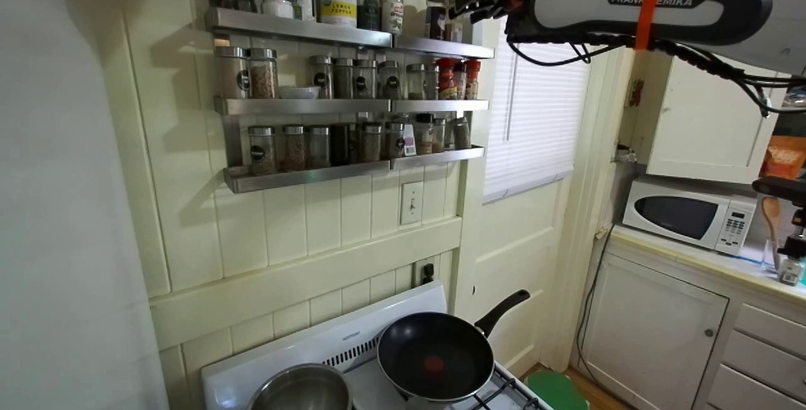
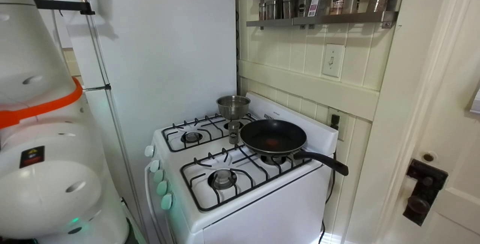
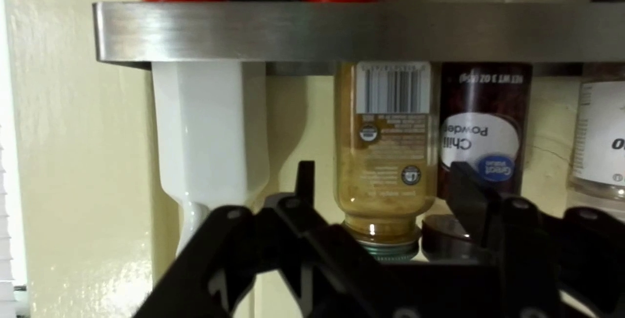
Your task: Pick up the spice bottle on the far right of the top right shelf and place it in the center of the stove
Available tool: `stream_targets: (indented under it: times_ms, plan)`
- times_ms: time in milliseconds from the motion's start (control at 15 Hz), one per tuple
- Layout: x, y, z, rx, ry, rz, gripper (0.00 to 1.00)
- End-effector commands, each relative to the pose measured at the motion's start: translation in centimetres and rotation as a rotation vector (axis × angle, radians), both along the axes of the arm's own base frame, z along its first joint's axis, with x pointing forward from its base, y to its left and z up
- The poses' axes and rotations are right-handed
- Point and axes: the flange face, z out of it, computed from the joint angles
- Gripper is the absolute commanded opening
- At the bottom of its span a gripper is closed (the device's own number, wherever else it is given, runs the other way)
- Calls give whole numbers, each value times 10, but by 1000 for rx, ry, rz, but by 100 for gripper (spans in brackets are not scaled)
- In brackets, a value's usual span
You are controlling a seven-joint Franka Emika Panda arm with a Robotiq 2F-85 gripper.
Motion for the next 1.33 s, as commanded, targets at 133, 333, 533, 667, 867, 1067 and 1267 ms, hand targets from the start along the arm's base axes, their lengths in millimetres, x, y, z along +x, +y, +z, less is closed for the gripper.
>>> stream_targets:
  times_ms: [133,333,533,667,867,1067,1267]
  plan:
    - [10,-5,0,18,-48,9,75]
    - [12,-7,-2,27,-61,11,78]
    - [14,-8,-4,43,-67,17,77]
    - [15,-9,-6,52,-70,18,75]
    - [17,-9,-8,64,-77,22,78]
    - [18,-10,-8,52,-86,17,78]
    - [20,-12,-10,38,-92,10,77]
